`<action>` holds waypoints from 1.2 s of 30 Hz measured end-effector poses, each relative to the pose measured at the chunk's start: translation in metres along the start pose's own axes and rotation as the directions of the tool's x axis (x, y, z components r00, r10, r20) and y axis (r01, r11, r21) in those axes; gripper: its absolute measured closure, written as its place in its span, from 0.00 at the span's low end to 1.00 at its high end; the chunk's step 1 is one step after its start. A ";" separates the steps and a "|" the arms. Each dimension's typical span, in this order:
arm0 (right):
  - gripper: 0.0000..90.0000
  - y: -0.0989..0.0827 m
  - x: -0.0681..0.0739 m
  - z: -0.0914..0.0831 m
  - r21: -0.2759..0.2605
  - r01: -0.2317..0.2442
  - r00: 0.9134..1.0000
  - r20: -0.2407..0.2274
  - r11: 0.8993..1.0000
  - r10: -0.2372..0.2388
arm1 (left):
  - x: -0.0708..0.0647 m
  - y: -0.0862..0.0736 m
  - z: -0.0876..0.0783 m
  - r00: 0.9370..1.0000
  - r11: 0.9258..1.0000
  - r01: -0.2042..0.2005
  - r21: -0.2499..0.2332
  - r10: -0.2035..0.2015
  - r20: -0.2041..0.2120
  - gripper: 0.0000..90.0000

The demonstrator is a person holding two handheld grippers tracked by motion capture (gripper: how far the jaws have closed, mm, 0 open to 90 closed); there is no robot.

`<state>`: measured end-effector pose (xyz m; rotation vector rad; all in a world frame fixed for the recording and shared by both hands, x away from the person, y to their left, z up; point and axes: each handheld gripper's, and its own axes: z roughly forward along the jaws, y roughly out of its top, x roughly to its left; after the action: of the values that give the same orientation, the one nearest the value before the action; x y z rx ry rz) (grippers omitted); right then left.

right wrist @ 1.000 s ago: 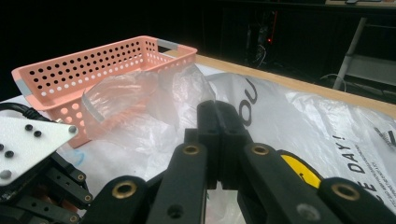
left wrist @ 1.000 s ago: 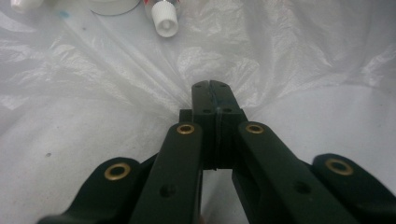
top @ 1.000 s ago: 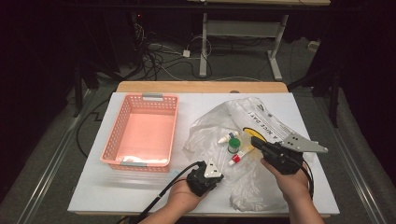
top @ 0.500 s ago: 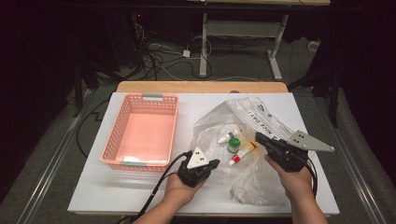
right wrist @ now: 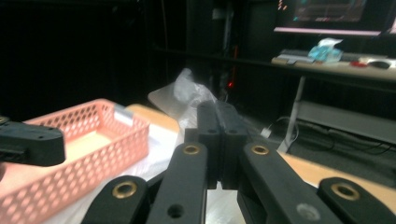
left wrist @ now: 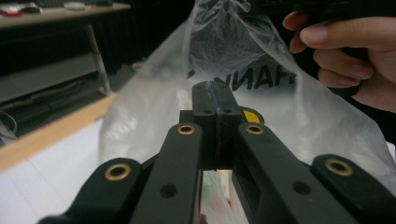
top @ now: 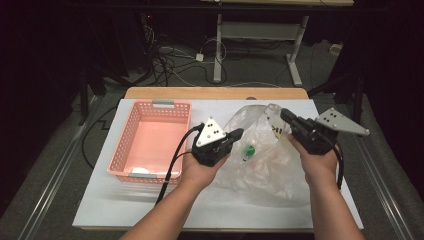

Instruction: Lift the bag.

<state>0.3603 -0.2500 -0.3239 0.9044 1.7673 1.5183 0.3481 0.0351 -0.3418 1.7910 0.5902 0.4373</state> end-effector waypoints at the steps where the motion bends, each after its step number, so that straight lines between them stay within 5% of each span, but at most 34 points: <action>1: 1.00 0.006 -0.003 0.001 -0.009 -0.005 1.000 0.006 1.000 0.005 | 0.000 0.004 0.000 1.000 1.000 -0.003 -0.001 0.003 0.000 0.99; 4: 1.00 0.015 -0.009 0.002 -0.016 -0.018 0.999 0.026 1.000 0.018 | -0.003 -0.003 0.001 1.000 0.999 -0.006 0.032 0.005 0.027 0.99; 8: 1.00 0.008 -0.011 -0.002 -0.011 -0.021 0.999 0.028 1.000 0.022 | -0.013 -0.048 -0.005 0.997 0.995 0.021 0.101 -0.029 0.076 0.95; 12: 1.00 -0.004 -0.010 -0.004 0.015 -0.021 1.000 0.023 1.000 0.021 | -0.026 -0.099 -0.008 0.996 0.979 0.041 0.201 -0.057 0.072 0.64; 15: 1.00 -0.009 -0.009 -0.006 0.022 -0.026 0.999 0.019 0.999 0.026 | -0.036 -0.119 -0.012 0.997 0.968 0.052 0.244 -0.062 0.035 0.41; 16: 1.00 -0.010 -0.008 -0.006 0.022 -0.032 0.999 0.020 0.999 0.031 | -0.039 -0.122 -0.011 0.998 0.960 0.062 0.273 -0.065 0.002 0.30; 17: 1.00 -0.011 -0.008 -0.006 0.022 -0.022 1.000 0.017 0.999 0.022 | -0.039 -0.124 -0.006 0.997 0.940 0.081 0.333 -0.078 -0.021 0.19; 20: 1.00 -0.016 -0.006 -0.007 0.030 -0.033 0.999 0.015 0.999 0.033 | -0.032 -0.137 0.016 0.994 0.852 0.110 0.511 -0.093 -0.058 0.11; 21: 1.00 -0.018 -0.006 -0.007 0.031 -0.043 0.999 0.013 0.999 0.043 | -0.032 -0.141 0.018 0.994 0.846 0.105 0.522 -0.093 -0.049 0.16; 22: 1.00 -0.019 -0.006 -0.007 0.033 -0.041 0.999 0.012 0.999 0.041 | -0.034 -0.142 0.018 0.997 0.860 0.071 0.506 -0.064 -0.031 0.22; 24: 1.00 -0.022 -0.005 -0.007 0.039 -0.037 0.999 0.007 0.999 0.036 | -0.039 -0.143 0.015 0.999 0.877 0.002 0.481 -0.019 0.032 0.52; 26: 1.00 -0.023 -0.005 -0.008 0.040 -0.037 0.999 0.005 0.999 0.037 | -0.044 -0.143 0.015 0.995 0.877 -0.069 0.476 0.026 0.096 0.81; 28: 1.00 -0.024 -0.004 -0.009 0.038 -0.038 0.999 0.003 0.999 0.037 | -0.043 -0.142 0.015 0.995 0.879 -0.059 0.473 0.013 0.099 0.98; 30: 1.00 -0.023 -0.004 -0.011 0.033 -0.034 0.999 0.001 0.999 0.034 | -0.042 -0.141 0.013 0.994 0.893 -0.056 0.446 0.007 0.110 0.99; 31: 1.00 -0.022 -0.003 -0.011 0.028 -0.036 0.999 0.001 0.999 0.035 | -0.041 -0.138 0.011 0.994 0.916 -0.055 0.398 0.011 0.111 0.99; 33: 1.00 -0.021 -0.003 -0.012 0.027 -0.027 1.000 0.000 0.999 0.027 | -0.039 -0.126 0.007 0.995 0.947 -0.025 0.320 -0.006 0.095 0.99; 36: 1.00 -0.019 -0.002 -0.012 0.021 -0.020 1.000 -0.002 1.000 0.020 | -0.035 -0.101 0.004 0.997 0.974 -0.027 0.224 0.011 0.074 0.99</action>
<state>0.3493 -0.2601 -0.3407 0.9338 1.7835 1.5162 0.3048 0.0342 -0.4395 2.0214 0.5913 0.3268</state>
